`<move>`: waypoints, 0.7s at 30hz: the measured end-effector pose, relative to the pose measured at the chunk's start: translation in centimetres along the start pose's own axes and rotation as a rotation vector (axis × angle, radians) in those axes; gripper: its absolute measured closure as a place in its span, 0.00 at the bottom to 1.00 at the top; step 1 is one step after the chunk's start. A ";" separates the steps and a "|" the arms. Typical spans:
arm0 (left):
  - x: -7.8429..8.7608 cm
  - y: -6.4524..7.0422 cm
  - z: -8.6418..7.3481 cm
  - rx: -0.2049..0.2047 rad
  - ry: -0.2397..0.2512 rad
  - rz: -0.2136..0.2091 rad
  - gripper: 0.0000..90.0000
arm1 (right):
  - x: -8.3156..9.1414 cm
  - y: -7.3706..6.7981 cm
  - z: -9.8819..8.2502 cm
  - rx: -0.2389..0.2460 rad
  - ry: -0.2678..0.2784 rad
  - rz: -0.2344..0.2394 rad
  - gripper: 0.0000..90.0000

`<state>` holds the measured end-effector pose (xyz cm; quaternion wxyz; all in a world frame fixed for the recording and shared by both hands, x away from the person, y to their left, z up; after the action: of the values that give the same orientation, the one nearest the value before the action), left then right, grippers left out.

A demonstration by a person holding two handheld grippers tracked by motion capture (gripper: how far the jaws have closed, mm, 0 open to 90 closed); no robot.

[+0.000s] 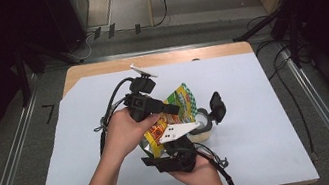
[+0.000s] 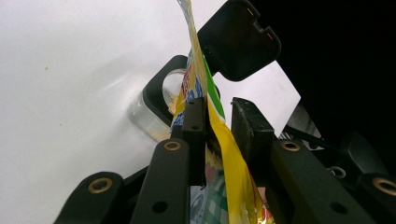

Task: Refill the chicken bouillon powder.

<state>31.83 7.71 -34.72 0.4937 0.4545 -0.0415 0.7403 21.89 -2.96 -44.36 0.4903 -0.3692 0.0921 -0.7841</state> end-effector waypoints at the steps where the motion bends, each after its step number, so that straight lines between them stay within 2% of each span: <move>1: 0.0 0.0 0.0 0.002 0.003 -0.004 0.81 | 0.0 0.1 0.1 -0.013 0.003 0.011 0.71; 6: 0.2 0.0 0.3 0.007 0.011 -0.006 0.81 | 0.2 0.3 0.3 -0.030 0.019 0.022 0.72; 9: 0.1 0.1 0.3 -0.004 -0.002 0.012 0.83 | 0.2 0.4 0.4 -0.030 0.018 0.024 0.71; 13: 0.0 0.1 0.3 -0.008 -0.003 0.016 0.84 | 0.1 0.3 0.3 -0.008 0.005 0.012 0.69; 17: 0.0 0.3 0.4 -0.020 -0.007 0.024 0.84 | -0.1 0.0 0.2 0.035 0.004 -0.022 0.68; 21: 0.0 0.4 0.4 -0.021 -0.006 0.027 0.84 | -0.1 -0.1 0.2 0.044 0.002 -0.034 0.68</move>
<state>31.82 7.26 -34.34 0.4884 0.4508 -0.0569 0.7450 22.04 -2.75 -44.24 0.4848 -0.3592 0.0688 -0.7945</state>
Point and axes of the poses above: each handheld gripper's, and its own axes: x roughly backward along the jaws, z roughly out of its top, y roughly to its right, the point moved 1 cm from there along -x, roughly forward along the jaws, and after that the axes turned 13 degrees about -x, right-handed, at the moved point
